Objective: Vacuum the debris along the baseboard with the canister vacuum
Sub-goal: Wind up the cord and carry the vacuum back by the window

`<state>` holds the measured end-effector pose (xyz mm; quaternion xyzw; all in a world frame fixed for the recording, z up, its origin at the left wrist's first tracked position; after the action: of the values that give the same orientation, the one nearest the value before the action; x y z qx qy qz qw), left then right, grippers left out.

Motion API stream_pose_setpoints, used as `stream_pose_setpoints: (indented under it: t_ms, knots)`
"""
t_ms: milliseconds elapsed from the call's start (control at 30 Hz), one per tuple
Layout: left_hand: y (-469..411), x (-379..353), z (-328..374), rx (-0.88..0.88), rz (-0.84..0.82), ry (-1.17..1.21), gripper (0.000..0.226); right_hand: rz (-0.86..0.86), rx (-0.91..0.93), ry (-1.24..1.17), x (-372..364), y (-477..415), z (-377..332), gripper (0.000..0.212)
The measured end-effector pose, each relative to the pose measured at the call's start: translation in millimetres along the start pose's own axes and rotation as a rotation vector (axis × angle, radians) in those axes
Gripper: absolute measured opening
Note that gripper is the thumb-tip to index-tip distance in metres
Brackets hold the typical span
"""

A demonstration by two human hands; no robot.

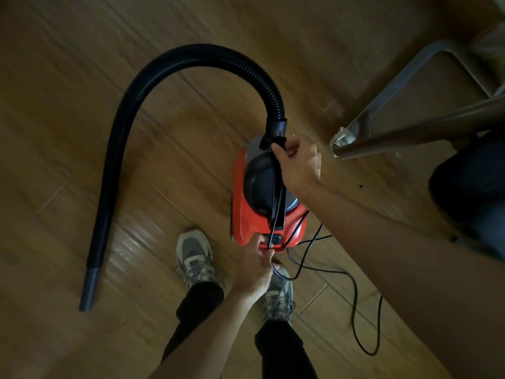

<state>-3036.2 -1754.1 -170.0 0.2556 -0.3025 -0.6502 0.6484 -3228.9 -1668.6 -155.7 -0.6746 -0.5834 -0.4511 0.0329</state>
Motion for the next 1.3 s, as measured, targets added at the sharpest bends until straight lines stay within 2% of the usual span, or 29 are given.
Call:
stream_pose_setpoints:
  t_ms: [167,267,400,500,667,767,900,933,1033,1100,1167,1300]
  knots:
    - [-4.3,2.0,-7.4,0.028,0.002,-0.025,0.02,0.007,0.006,0.024,-3.8,-3.6,3.7,0.023]
    - [-8.5,4.5,-14.3,-0.034,0.002,-0.136,0.011,0.003,0.008,0.035,-4.3,-5.1,6.3,0.023]
    - [-10.9,8.5,-8.9,-0.112,0.006,-0.203,0.01,-0.004,-0.006,0.06,-4.9,-5.1,6.5,0.024]
    - [-9.9,9.4,1.2,-0.069,-0.01,-0.207,0.01,-0.028,-0.024,0.067,-3.9,-3.5,3.8,0.025]
    - [-14.4,24.1,9.4,-0.008,-0.037,-0.292,0.024,-0.128,-0.007,0.132,1.6,7.5,-1.2,0.037]
    - [-18.9,46.6,17.2,-0.011,-0.042,-0.355,0.029,-0.182,0.016,0.19,4.6,18.6,-0.7,0.046]
    - [-22.0,89.1,37.0,-0.019,0.044,-0.357,0.041,-0.168,0.016,0.214,6.9,32.8,0.3,0.053]
    - [-22.6,100.3,41.8,-0.022,0.055,-0.323,0.045,-0.15,-0.014,0.198,6.5,36.4,1.0,0.054]
    - [-29.7,137.8,49.4,0.067,0.077,-0.405,0.037,-0.105,-0.117,0.152,1.5,46.0,0.6,0.05]
    - [-35.6,165.1,50.1,0.099,0.103,-0.481,0.052,-0.11,-0.174,0.136,-4.1,50.8,-0.2,0.048]
    - [-43.8,186.3,50.0,0.102,0.084,-0.559,0.056,-0.1,-0.207,0.108,-10.4,54.5,-0.3,0.047]
    - [-66.7,226.3,55.0,0.106,0.125,-0.634,0.048,-0.012,-0.217,0.08,-24.1,57.3,1.3,0.045]
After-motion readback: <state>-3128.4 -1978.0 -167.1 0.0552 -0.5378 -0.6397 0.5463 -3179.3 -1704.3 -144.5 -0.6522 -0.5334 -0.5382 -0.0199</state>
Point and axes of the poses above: each hand's wrist, its own y-axis away from the middle knuckle, its own x-axis out of the back of the hand, z = x × y, the point moved 1 cm from there along -y, towards the middle knuckle, and after that the axes turned 5 degrees about -x, right-handed, at the moved point
